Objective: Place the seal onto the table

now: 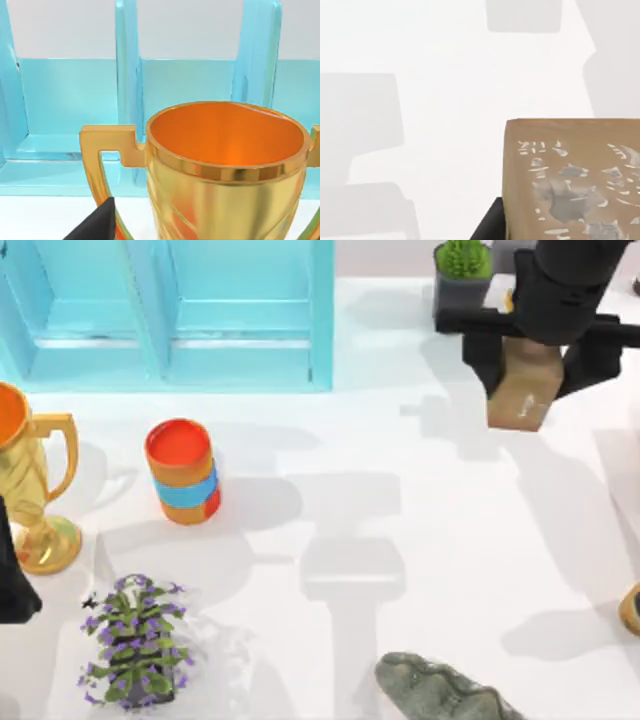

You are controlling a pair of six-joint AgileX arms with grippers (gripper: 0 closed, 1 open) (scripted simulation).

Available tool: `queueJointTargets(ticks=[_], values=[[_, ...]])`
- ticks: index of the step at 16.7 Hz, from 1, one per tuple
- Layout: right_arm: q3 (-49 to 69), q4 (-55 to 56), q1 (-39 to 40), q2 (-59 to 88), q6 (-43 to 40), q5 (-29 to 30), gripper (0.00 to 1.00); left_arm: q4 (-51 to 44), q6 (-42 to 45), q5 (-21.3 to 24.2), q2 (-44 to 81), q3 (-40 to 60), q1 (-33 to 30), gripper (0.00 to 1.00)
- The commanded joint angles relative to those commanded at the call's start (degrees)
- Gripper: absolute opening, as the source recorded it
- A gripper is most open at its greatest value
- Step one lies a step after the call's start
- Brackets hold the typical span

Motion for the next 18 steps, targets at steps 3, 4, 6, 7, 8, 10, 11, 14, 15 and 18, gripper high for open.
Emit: queueJointTargets(ticks=[3, 4, 6, 7, 8, 10, 11, 14, 15, 18], values=[[1.6, 2.7, 3.1, 8.1, -0.4, -0.5, 0.0, 0.0, 0.0, 0.0, 0.0, 0.0, 0.0, 1.0], [1.9, 3.3, 3.8, 9.8, -0.6, -0.6, 0.0, 0.0, 0.0, 0.0, 0.0, 0.0, 0.0, 1.0], [2.2, 3.9, 4.5, 11.4, -0.9, -0.7, 0.0, 0.0, 0.0, 0.0, 0.0, 0.0, 0.0, 1.0], [2.2, 3.9, 4.5, 11.4, -0.9, -0.7, 0.0, 0.0, 0.0, 0.0, 0.0, 0.0, 0.0, 1.0], [2.2, 3.9, 4.5, 11.4, -0.9, -0.7, 0.0, 0.0, 0.0, 0.0, 0.0, 0.0, 0.0, 1.0], [2.0, 3.8, 4.2, 11.4, -0.8, -0.7, 0.0, 0.0, 0.0, 0.0, 0.0, 0.0, 0.0, 1.0], [1.8, 4.0, 4.2, 11.4, -0.8, -0.7, 0.0, 0.0, 0.0, 0.0, 0.0, 0.0, 0.0, 1.0], [-1.5, 8.0, 4.4, 12.0, -0.8, -0.7, 0.0, 0.0, 0.0, 0.0, 0.0, 0.0, 0.0, 1.0], [-2.9, 10.1, 4.4, 12.3, -0.8, -0.7, 0.0, 0.0, 0.0, 0.0, 0.0, 0.0, 0.0, 1.0], [-5.5, 13.0, 4.6, 12.8, -0.8, -0.7, 0.0, 0.0, 0.0, 0.0, 0.0, 0.0, 0.0, 1.0]])
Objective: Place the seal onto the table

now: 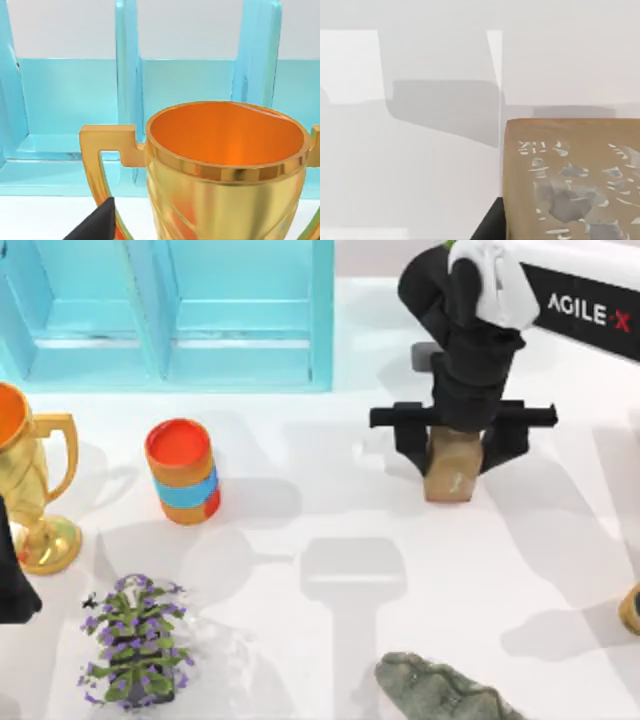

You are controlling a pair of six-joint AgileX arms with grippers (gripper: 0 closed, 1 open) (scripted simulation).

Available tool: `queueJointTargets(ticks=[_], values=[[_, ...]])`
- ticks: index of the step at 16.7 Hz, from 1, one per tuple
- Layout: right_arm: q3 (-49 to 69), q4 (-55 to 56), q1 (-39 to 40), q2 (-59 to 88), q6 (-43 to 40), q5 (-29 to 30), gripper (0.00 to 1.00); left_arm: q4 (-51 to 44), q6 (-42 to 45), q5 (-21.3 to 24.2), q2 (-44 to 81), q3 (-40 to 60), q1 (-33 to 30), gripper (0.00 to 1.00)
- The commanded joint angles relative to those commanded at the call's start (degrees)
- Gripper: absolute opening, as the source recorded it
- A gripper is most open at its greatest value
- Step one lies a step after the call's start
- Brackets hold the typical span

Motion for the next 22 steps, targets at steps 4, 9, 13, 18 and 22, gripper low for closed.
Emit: queueJointTargets(ticks=[4, 9, 13, 18, 22], values=[[0.0, 0.0, 0.0, 0.0, 0.0, 0.0, 0.08, 0.0, 0.0, 0.0, 0.0, 0.0, 0.0, 1.0], [0.0, 0.0, 0.0, 0.0, 0.0, 0.0, 0.45, 0.0, 0.0, 0.0, 0.0, 0.0, 0.0, 1.0], [0.0, 0.0, 0.0, 0.0, 0.0, 0.0, 0.75, 0.0, 0.0, 0.0, 0.0, 0.0, 0.0, 1.0], [0.0, 0.0, 0.0, 0.0, 0.0, 0.0, 1.0, 0.0, 0.0, 0.0, 0.0, 0.0, 0.0, 1.0], [0.0, 0.0, 0.0, 0.0, 0.0, 0.0, 1.0, 0.0, 0.0, 0.0, 0.0, 0.0, 0.0, 1.0]])
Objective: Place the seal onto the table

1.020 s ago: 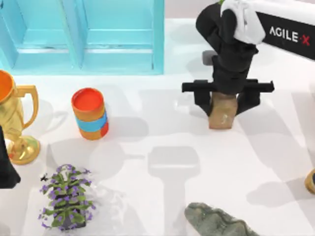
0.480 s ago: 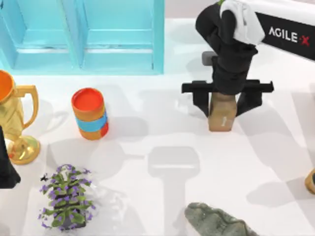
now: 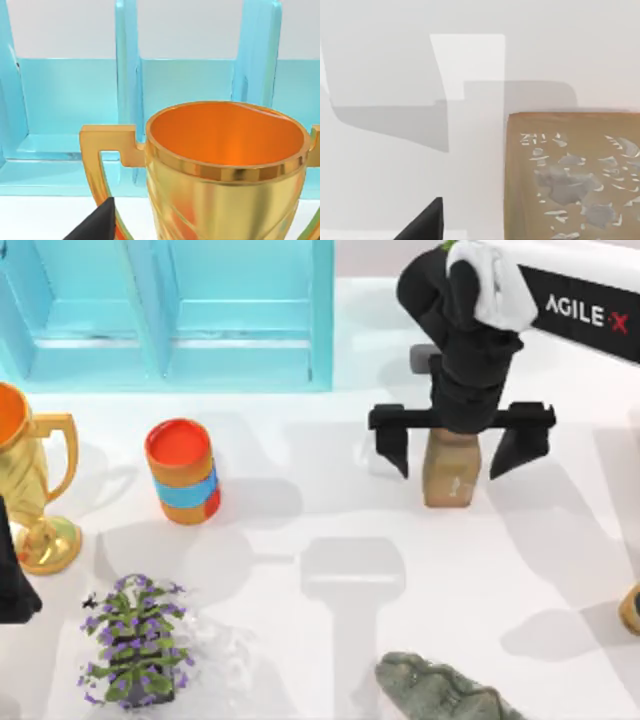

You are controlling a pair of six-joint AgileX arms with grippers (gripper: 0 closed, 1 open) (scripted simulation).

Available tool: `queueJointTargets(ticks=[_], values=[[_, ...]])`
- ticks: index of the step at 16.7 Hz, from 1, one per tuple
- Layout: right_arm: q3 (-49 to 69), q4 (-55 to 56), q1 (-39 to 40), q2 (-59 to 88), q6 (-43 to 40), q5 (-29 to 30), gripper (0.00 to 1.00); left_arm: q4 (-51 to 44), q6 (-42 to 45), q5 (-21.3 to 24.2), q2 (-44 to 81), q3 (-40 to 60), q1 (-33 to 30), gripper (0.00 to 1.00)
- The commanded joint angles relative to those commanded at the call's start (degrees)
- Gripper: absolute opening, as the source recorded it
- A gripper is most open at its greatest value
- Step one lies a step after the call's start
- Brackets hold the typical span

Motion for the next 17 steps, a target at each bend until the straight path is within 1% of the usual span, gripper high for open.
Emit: queueJointTargets(ticks=[5, 8, 11, 15, 17], values=[[0.8, -0.7, -0.1, 0.3, 0.0, 0.0, 1.0, 0.0, 0.0, 0.0, 0.0, 0.0, 0.0, 1.0], [6.5, -6.0, 0.1, 2.2, 0.0, 0.1, 1.0, 0.0, 0.0, 0.0, 0.0, 0.0, 0.0, 1.0], [17.5, -14.9, 0.3, 4.9, -0.1, 0.1, 1.0, 0.0, 0.0, 0.0, 0.0, 0.0, 0.0, 1.0], [37.4, -28.7, 0.1, 8.5, 0.0, -0.1, 1.0, 0.0, 0.0, 0.0, 0.0, 0.0, 0.0, 1.0], [45.5, -35.1, 0.0, 9.9, 0.0, -0.1, 1.0, 0.0, 0.0, 0.0, 0.0, 0.0, 0.0, 1.0]])
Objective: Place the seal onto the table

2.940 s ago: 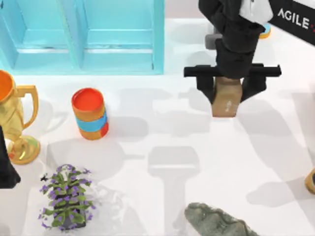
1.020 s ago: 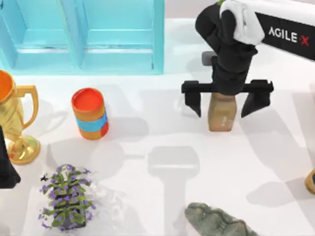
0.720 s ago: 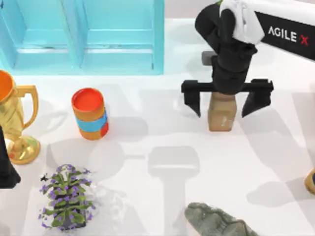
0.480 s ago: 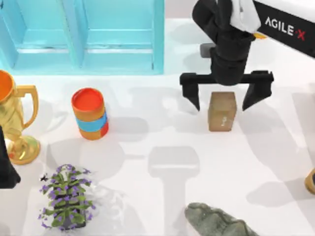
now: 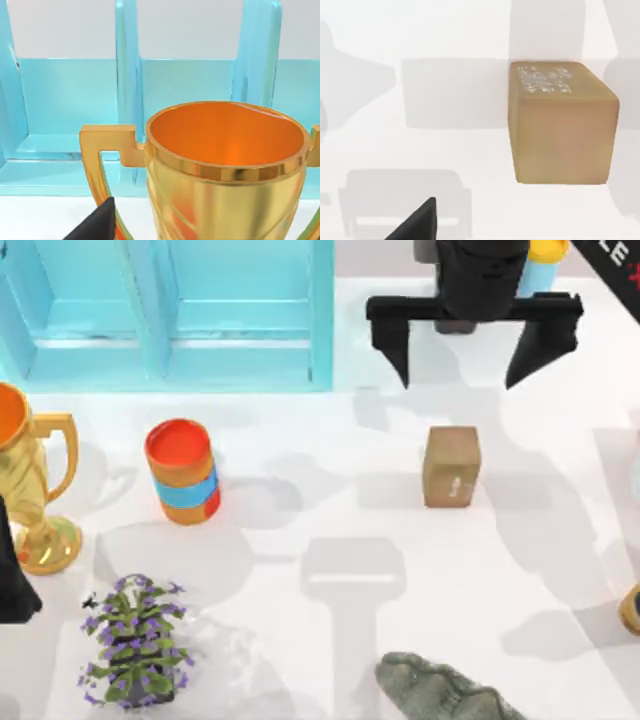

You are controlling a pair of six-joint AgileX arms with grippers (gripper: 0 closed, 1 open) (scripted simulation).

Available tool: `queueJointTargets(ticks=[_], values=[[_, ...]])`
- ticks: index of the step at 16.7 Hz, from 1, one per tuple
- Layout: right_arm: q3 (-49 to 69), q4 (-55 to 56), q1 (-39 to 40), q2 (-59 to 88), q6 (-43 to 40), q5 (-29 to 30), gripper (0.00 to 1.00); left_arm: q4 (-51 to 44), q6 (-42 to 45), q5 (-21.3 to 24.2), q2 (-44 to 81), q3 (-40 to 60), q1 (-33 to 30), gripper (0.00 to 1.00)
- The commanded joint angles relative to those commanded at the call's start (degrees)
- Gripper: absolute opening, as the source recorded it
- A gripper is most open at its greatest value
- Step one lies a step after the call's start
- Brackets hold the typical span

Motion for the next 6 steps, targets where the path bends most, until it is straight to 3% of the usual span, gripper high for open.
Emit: queueJointTargets(ticks=[6], values=[[10.0, -9.1, -0.4, 1.3, -0.1, 0.2, 1.0, 0.0, 0.0, 0.0, 0.0, 0.0, 0.0, 1.0]])
